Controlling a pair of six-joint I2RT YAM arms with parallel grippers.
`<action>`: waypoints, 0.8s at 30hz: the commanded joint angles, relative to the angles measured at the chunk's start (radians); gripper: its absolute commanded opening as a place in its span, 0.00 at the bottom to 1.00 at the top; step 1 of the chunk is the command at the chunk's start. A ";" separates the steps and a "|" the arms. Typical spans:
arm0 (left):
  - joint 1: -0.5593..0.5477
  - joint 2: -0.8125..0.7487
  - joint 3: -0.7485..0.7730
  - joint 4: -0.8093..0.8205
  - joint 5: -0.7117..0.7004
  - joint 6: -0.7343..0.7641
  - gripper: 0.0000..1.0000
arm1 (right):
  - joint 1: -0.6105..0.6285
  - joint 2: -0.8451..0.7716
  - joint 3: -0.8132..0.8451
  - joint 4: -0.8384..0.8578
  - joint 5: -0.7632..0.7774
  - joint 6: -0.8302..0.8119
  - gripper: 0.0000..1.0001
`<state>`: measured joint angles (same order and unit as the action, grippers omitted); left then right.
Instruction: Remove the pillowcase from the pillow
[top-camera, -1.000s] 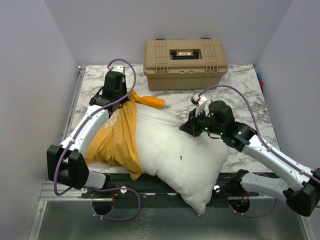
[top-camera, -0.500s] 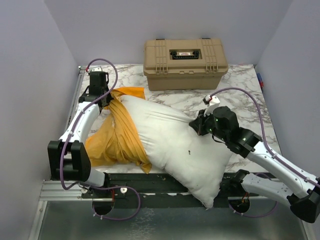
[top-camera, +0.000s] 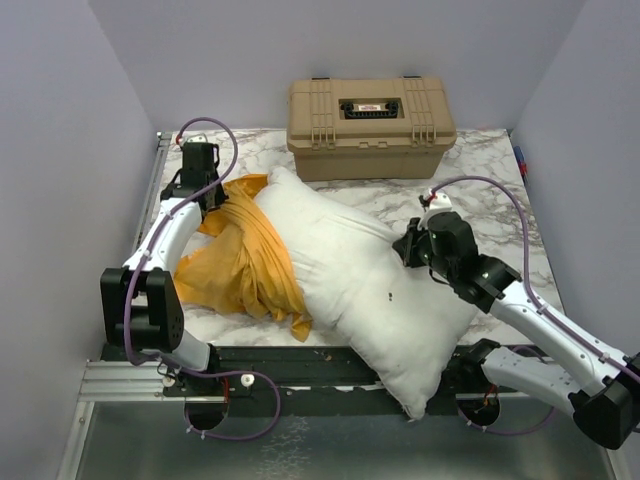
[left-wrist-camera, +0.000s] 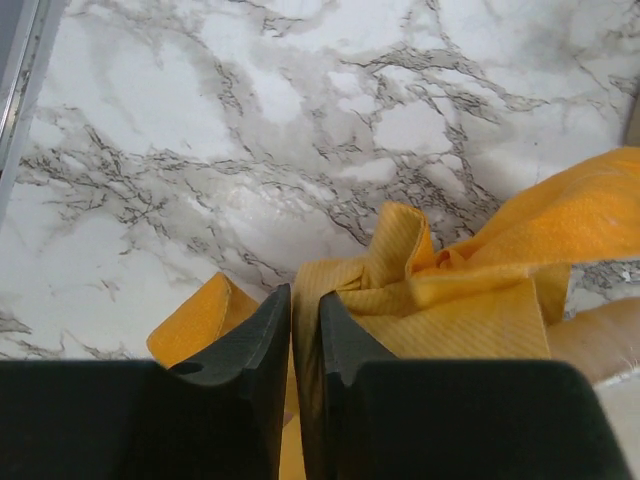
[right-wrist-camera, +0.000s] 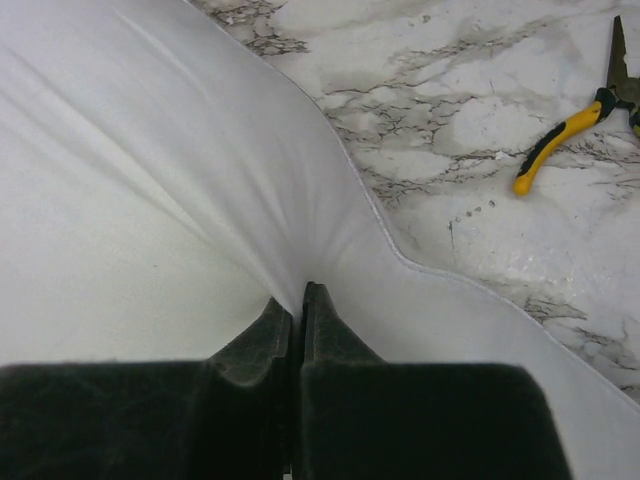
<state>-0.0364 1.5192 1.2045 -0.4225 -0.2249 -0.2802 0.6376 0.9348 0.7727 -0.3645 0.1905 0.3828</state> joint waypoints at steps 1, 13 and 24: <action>-0.042 -0.075 0.030 0.043 -0.025 0.033 0.27 | -0.028 0.037 0.023 -0.037 0.075 -0.034 0.01; -0.156 -0.392 -0.118 -0.013 0.016 -0.021 0.54 | -0.028 0.057 0.204 -0.134 -0.176 -0.218 0.69; -0.159 -0.747 -0.329 -0.089 0.287 -0.190 0.60 | 0.099 0.161 0.321 -0.112 -0.358 -0.349 0.90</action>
<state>-0.1940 0.8406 0.9329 -0.4644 -0.0914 -0.3840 0.6514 1.0367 1.0492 -0.4641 -0.1112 0.1123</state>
